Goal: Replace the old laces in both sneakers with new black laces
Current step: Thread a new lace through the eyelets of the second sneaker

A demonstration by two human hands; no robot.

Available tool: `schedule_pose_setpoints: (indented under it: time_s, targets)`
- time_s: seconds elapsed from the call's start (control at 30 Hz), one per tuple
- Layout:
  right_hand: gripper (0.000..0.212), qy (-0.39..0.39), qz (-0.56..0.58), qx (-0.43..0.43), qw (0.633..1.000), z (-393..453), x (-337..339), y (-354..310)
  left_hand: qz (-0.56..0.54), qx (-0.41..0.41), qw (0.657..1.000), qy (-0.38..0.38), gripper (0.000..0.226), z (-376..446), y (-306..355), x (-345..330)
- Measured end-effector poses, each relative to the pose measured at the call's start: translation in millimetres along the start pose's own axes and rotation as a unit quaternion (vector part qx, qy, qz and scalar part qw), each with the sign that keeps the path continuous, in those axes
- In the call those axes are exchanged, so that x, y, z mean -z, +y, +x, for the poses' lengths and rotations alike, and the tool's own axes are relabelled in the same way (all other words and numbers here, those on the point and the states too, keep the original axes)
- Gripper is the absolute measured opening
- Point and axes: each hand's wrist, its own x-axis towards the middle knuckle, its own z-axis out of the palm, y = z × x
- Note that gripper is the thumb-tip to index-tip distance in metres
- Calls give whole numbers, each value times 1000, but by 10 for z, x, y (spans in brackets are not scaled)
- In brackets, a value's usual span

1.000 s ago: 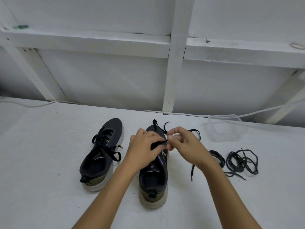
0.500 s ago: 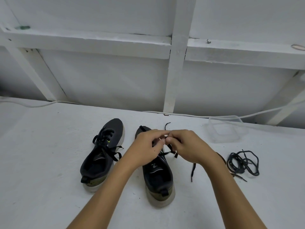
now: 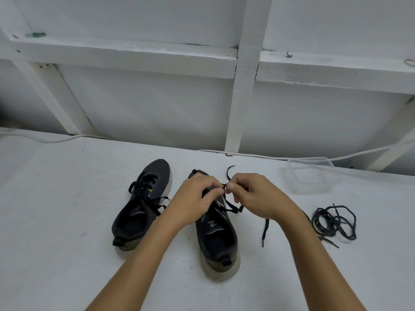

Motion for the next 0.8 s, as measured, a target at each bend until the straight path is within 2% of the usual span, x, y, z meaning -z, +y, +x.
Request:
schedule_pose_setpoints:
  time_s: [0.1, 0.17, 0.2, 0.27, 0.3, 0.37, 0.4, 0.47, 0.53, 0.63, 0.73, 0.8]
  targets:
    - [25, 5, -3, -15, 1000, -32, 56, 70, 11, 61, 989, 134, 10, -6, -134, 154]
    - [27, 13, 8, -19, 1000, -41, 77, 121, 58, 133, 960, 241, 12, 9, -257, 307]
    - [28, 16, 11, -20, 1000, -42, 81, 134, 86, 177, 943, 269, 11, 21, -318, 373]
    - [28, 20, 7, -17, 1000, -33, 73, 131, 153, 209, 935, 244, 8, 29, -413, 427]
    - [27, 19, 1, -14, 1000, -29, 64, 113, 175, 188, 946, 198, 17, 24, -410, 413]
    - [25, 15, -7, -5, 1000, -19, 38, 51, 134, 70, 984, 93, 38, 24, -322, 325]
    - [24, 11, -8, 0, 1000, -12, 24, 16, 93, 17, 994, 49, 41, 31, -232, 265]
    - [24, 0, -10, 9, 1000, 3, -1, -39, 42, -49, 998, 2, 29, 41, -78, 144]
    - [24, -5, -6, 14, 1000, 14, -12, -60, 29, -64, 998, 6, 14, 61, 4, 96]
    - [25, 7, 5, 2, 1000, 4, 14, -19, 45, -31, 997, 63, 14, 77, -87, 140]
    - [30, 23, 5, -14, 1000, -17, 58, 86, 85, 97, 975, 179, 11, 80, -330, 323]
    - [31, 29, -2, -30, 999, -29, 74, 166, 139, 190, 950, 205, 9, 58, -464, 433]
